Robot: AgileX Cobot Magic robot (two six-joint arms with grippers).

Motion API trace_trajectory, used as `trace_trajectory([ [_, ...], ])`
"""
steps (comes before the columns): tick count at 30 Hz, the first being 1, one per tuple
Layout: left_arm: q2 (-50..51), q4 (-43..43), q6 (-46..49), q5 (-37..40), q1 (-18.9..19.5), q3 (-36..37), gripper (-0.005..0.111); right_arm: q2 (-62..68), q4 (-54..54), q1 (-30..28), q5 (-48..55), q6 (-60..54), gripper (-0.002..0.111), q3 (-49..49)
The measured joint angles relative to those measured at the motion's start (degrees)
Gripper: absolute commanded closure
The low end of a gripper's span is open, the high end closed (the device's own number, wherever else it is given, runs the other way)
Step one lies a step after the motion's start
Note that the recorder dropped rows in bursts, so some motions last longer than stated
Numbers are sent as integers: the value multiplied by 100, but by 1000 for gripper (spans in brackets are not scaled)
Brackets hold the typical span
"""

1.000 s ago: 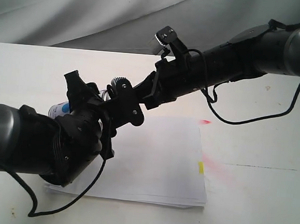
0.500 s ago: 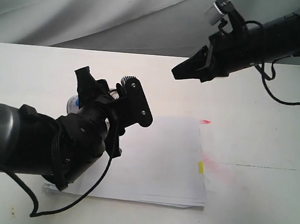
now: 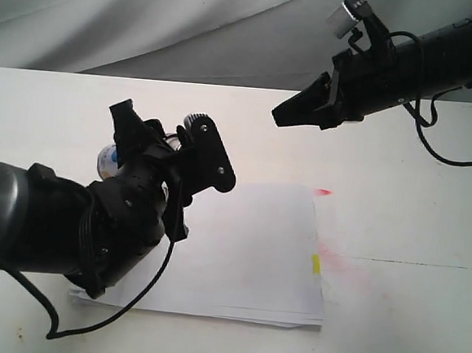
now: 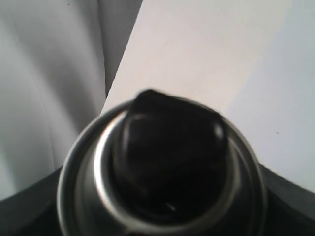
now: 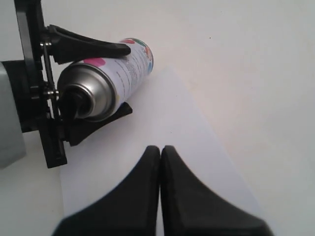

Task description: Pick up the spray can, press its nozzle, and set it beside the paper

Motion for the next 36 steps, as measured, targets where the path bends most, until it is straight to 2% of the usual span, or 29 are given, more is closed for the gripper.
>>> trace_trajectory([
  [4, -397, -345, -421, -322, 234, 0, 107, 0, 0, 0, 0, 0, 108, 0],
  [8, -961, -720, -921, -953, 758, 0, 107, 0, 0, 0, 0, 66, 108, 0],
  [11, -1417, -812, -1304, -1436, 1274, 0, 107, 0, 0, 0, 14, 133, 108, 0],
  [18, -2253, -1064, -2259, -3038, 2783, 0, 107, 0, 0, 0, 326, 220, 108, 0],
  [23, -2395, -1074, -2411, -3762, 3591, 0, 107, 0, 0, 0, 665, 257, 108, 0],
  [29, -2314, -1057, -2414, -4419, 4203, 14, 107, -203, 0, 0, 862, 271, 108, 0],
  [36, -2026, -1036, -2169, -4526, 4395, 170, 107, -718, 0, 0, 884, 271, 108, 0],
])
